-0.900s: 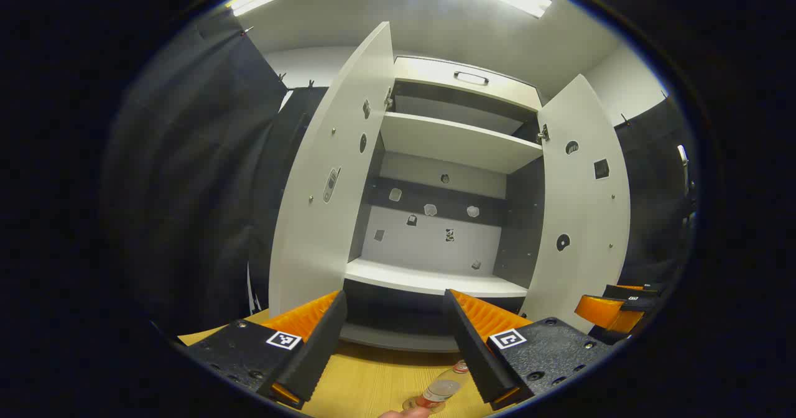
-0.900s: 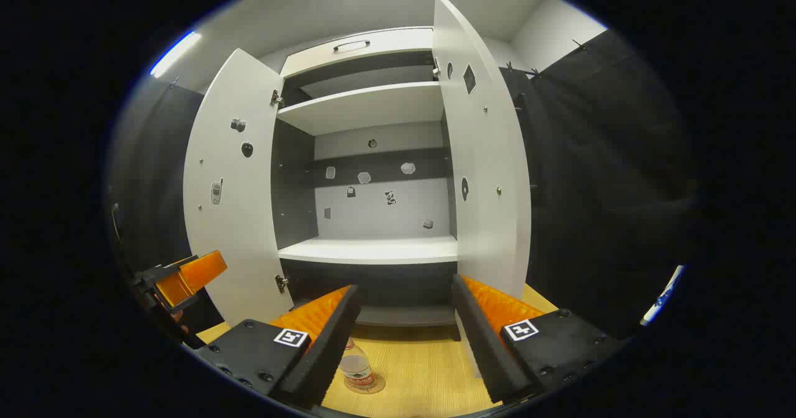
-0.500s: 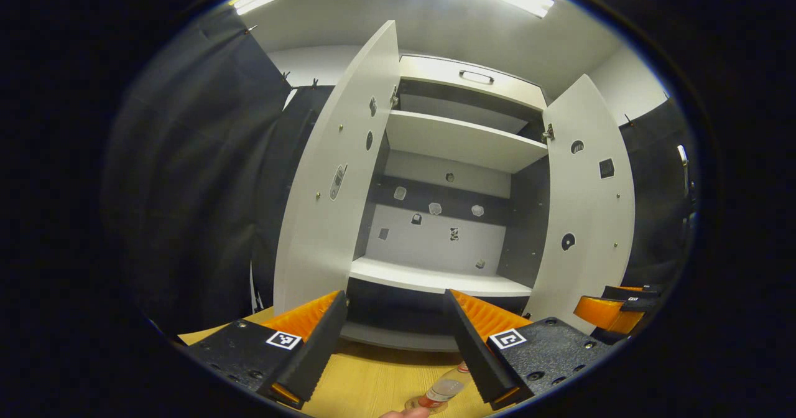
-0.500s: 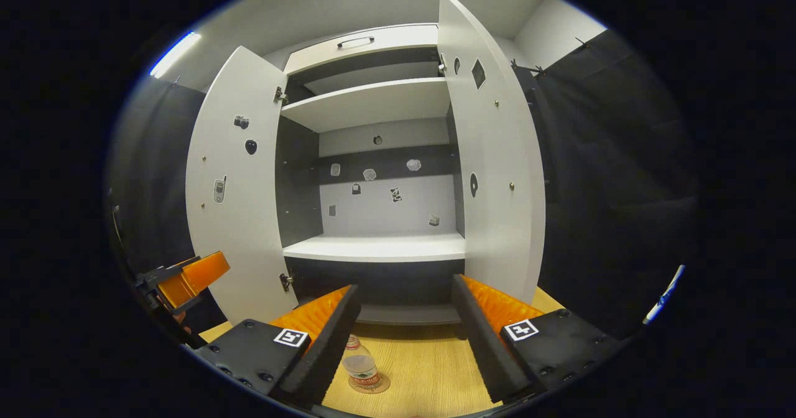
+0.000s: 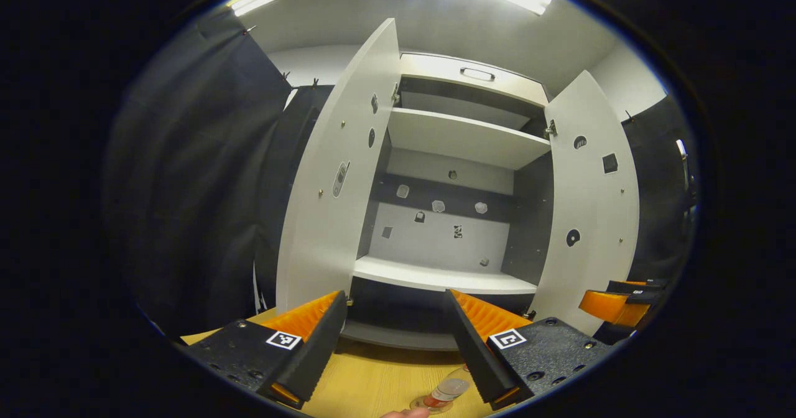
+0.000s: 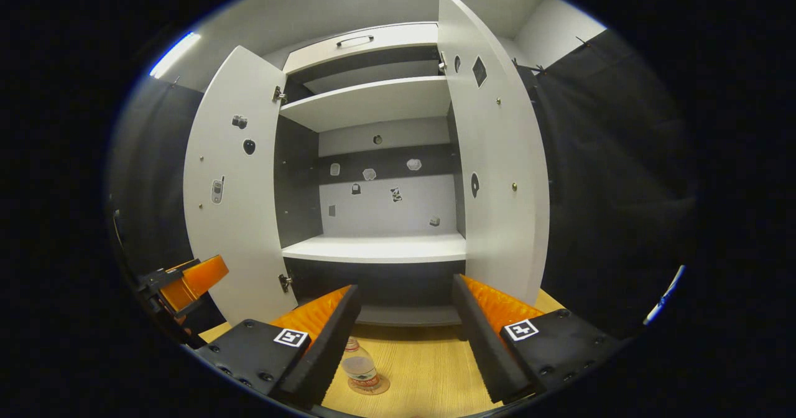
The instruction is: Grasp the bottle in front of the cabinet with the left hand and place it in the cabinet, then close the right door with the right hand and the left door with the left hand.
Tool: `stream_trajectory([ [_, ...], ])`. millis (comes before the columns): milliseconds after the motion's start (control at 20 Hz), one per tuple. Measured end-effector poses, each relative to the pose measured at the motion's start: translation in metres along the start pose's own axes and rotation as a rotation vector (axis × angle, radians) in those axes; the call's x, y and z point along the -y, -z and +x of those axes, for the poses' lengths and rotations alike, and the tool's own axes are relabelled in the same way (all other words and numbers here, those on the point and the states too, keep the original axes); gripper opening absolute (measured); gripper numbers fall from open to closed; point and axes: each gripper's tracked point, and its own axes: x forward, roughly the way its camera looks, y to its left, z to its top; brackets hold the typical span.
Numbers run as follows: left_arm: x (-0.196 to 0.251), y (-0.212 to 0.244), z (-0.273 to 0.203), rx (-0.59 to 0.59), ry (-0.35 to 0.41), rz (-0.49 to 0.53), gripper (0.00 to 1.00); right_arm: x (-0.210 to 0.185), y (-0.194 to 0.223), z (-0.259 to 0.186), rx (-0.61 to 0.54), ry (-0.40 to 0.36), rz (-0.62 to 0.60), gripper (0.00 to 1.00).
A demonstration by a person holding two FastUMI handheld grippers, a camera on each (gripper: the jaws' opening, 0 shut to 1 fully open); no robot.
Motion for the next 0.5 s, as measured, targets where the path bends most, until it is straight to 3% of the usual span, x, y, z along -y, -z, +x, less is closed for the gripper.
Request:
stream_trajectory([
  [100,0.006,0.007,0.005,-0.013,0.024,0.002,0.95,0.002,0.000,-0.001,-0.001,0.002,-0.004,0.98],
  [350,0.077,0.039,0.021,-0.074,0.224,-0.048,0.95,0.012,-0.001,-0.010,-0.006,0.026,-0.001,0.98],
  [500,0.119,0.078,0.028,-0.120,0.311,-0.012,0.95,0.015,-0.003,-0.020,-0.008,0.030,-0.007,0.98],
])
